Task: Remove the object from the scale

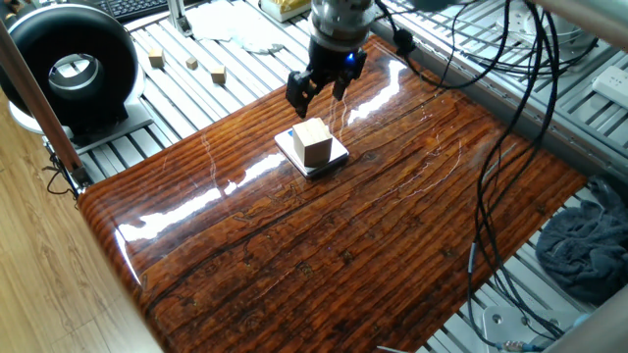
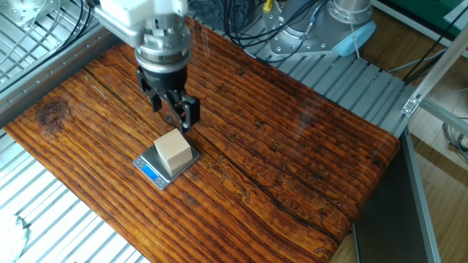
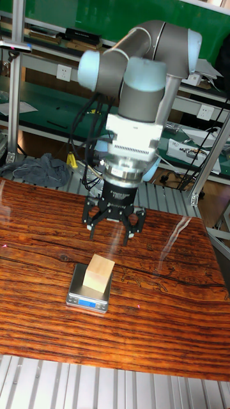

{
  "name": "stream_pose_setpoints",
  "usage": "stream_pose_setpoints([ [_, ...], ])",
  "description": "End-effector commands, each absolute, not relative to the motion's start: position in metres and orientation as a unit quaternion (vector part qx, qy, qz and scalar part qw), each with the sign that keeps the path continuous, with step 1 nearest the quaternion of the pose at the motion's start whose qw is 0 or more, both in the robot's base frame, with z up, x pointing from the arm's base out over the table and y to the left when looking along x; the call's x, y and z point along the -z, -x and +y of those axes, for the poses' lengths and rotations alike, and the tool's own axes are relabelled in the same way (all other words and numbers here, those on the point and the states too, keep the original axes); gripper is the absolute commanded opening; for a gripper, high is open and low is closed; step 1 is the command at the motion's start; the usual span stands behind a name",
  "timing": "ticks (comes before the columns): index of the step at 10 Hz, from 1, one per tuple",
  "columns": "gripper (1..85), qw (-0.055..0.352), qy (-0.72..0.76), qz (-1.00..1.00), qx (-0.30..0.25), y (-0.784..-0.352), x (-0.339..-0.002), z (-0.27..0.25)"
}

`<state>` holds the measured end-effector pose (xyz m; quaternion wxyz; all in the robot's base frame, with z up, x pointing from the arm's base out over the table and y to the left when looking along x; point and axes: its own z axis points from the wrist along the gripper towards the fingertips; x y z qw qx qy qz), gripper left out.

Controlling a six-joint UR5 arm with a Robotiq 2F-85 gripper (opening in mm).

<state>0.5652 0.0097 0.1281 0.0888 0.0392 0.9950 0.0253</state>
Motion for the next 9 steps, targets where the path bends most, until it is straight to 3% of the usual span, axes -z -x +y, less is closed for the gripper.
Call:
stream_pose_setpoints([
  [1, 74.0, 0.101, -0.064, 0.992, -0.03, -0.572, -0.115, 0.014],
  [8, 69.3, 0.105, -0.041, 0.993, -0.025, -0.574, -0.111, 0.013],
  [9, 65.3, 0.103, -0.027, 0.994, 0.005, -0.572, -0.111, -0.002],
])
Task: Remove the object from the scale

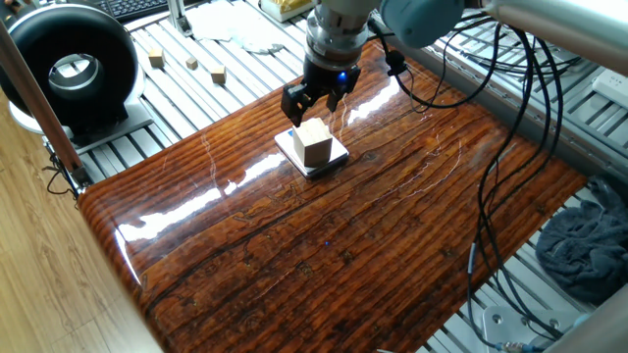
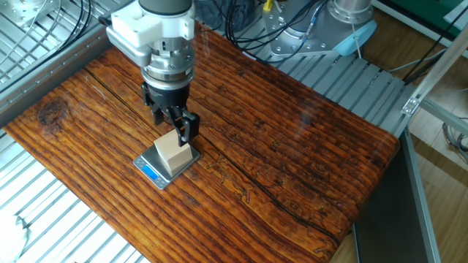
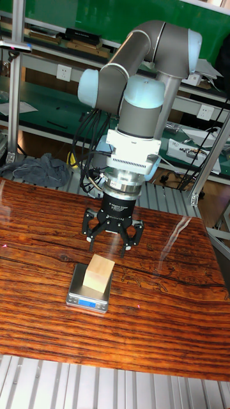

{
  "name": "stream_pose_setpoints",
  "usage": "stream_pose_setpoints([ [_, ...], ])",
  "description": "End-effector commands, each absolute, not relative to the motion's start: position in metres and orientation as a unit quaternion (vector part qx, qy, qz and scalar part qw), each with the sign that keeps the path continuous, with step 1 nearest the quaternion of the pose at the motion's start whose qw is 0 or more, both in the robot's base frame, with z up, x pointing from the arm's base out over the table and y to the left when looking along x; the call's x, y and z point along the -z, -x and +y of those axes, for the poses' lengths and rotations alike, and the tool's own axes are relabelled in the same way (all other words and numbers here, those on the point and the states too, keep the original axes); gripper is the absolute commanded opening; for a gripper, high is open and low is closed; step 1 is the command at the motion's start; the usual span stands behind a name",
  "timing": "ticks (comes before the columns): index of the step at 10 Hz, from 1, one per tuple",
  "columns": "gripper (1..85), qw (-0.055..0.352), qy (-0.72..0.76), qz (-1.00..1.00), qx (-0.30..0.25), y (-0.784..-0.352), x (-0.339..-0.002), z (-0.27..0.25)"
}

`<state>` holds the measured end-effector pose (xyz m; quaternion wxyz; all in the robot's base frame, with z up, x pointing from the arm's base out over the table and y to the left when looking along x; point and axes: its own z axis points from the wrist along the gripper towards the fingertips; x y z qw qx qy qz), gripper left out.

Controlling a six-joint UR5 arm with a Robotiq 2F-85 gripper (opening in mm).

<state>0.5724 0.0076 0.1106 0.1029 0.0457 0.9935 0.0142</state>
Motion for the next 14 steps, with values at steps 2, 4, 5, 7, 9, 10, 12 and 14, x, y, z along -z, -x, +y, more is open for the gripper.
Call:
stream_pose_setpoints([
  [2, 63.0, 0.092, -0.022, 0.995, 0.006, -0.567, -0.11, -0.002],
  [4, 61.3, 0.092, -0.018, 0.995, 0.03, -0.567, -0.11, -0.014],
  [5, 60.0, 0.096, -0.018, 0.995, 0.031, -0.569, -0.111, -0.015],
  [7, 59.3, 0.105, -0.031, 0.994, 0.012, -0.573, -0.111, -0.006],
  [9, 59.3, 0.09, -0.054, 0.994, -0.002, -0.567, -0.109, -0.001],
  [10, 58.7, 0.079, -0.066, 0.995, -0.001, -0.568, -0.104, -0.002],
  [12, 58.3, 0.071, -0.084, 0.994, -0.009, -0.572, -0.098, -0.001],
  [14, 64.3, 0.058, -0.12, 0.99, -0.036, -0.571, -0.097, 0.008],
])
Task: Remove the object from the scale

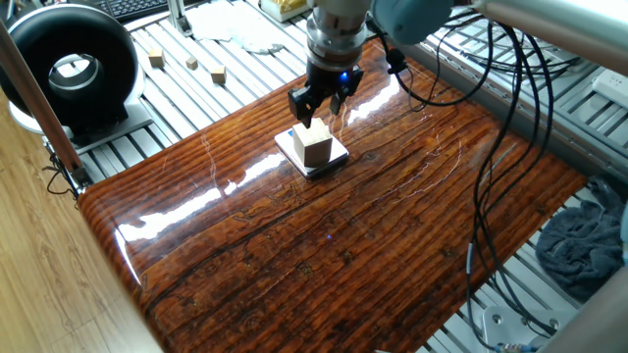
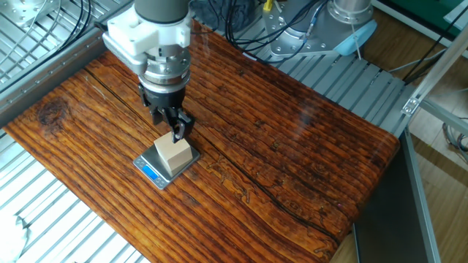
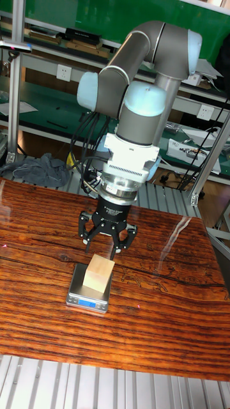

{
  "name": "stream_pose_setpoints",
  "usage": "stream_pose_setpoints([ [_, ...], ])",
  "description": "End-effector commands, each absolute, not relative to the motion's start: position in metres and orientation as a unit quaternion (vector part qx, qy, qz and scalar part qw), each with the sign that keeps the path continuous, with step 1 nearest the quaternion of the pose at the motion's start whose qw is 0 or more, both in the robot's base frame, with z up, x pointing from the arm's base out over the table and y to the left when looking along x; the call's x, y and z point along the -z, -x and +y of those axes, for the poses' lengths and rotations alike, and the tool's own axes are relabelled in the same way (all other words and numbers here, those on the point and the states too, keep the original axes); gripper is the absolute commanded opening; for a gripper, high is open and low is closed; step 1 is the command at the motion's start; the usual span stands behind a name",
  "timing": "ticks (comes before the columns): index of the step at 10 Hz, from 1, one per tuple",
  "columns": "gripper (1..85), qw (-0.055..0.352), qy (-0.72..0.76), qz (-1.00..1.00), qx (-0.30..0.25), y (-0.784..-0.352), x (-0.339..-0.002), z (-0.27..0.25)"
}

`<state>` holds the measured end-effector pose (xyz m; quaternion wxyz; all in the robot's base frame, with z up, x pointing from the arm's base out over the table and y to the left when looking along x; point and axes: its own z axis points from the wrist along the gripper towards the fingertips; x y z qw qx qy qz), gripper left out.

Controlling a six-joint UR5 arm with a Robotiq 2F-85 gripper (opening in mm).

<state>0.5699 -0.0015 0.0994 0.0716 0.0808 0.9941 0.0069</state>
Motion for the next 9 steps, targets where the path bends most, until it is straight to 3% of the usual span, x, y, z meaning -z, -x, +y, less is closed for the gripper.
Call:
stream_pose_setpoints([
  [1, 69.7, 0.06, -0.12, 0.99, -0.044, -0.574, -0.098, 0.011],
  [2, 75.3, 0.062, -0.123, 0.989, -0.056, -0.578, -0.096, 0.017],
  [5, 76.0, 0.053, -0.137, 0.988, -0.039, -0.589, -0.078, 0.01],
  [9, 72.7, -0.013, -0.12, 0.992, -0.026, -0.564, -0.063, 0.008],
])
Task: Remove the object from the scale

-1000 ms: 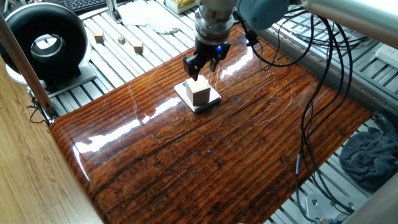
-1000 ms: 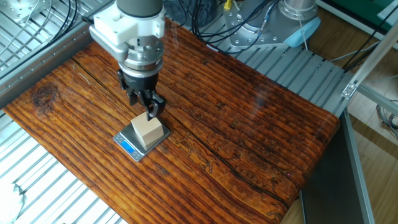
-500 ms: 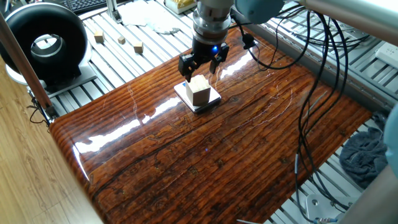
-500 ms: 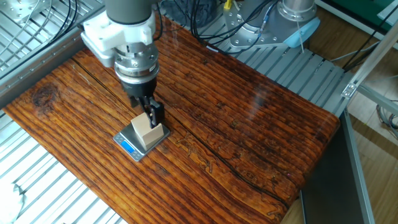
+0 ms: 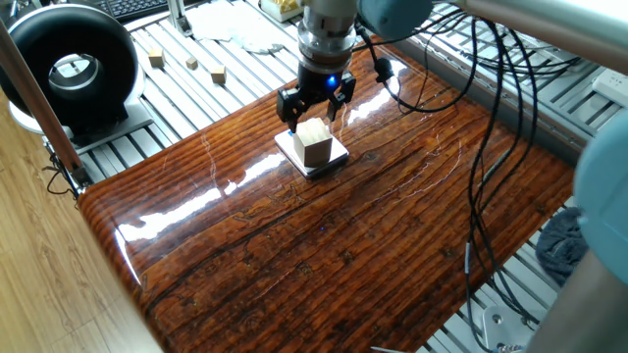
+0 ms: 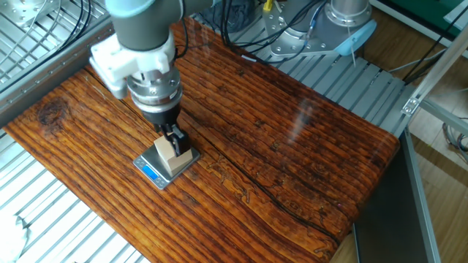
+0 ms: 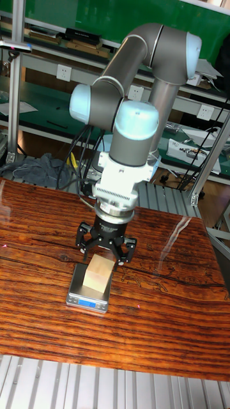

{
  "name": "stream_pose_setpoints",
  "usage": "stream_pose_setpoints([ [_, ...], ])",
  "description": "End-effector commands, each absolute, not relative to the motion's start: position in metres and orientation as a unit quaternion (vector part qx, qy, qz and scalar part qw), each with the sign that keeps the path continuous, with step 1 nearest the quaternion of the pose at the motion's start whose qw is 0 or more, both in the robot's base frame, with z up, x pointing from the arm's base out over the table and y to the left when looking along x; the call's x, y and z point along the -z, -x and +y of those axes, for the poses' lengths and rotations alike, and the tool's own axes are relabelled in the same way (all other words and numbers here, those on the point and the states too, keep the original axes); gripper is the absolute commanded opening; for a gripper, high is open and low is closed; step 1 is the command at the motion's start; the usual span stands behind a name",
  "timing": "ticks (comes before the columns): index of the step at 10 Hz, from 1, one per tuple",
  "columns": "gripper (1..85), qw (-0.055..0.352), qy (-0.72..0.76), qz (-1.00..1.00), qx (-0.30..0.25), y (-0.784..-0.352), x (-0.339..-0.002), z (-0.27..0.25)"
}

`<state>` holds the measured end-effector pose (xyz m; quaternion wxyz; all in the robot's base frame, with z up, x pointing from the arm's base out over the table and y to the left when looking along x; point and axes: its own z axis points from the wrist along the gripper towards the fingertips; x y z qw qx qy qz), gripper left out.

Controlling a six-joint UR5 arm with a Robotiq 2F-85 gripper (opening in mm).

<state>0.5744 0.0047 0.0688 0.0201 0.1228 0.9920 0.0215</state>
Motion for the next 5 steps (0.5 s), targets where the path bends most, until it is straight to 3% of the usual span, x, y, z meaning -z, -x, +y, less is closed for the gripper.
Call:
stream_pose_setpoints([
  [1, 72.0, -0.03, -0.113, 0.993, -0.036, -0.5542, -0.0649, 0.0146],
  [3, 71.0, -0.043, -0.107, 0.992, -0.042, -0.5493, -0.0633, 0.0195],
  [5, 69.7, -0.029, -0.111, 0.993, -0.032, -0.5566, -0.0601, 0.0153],
])
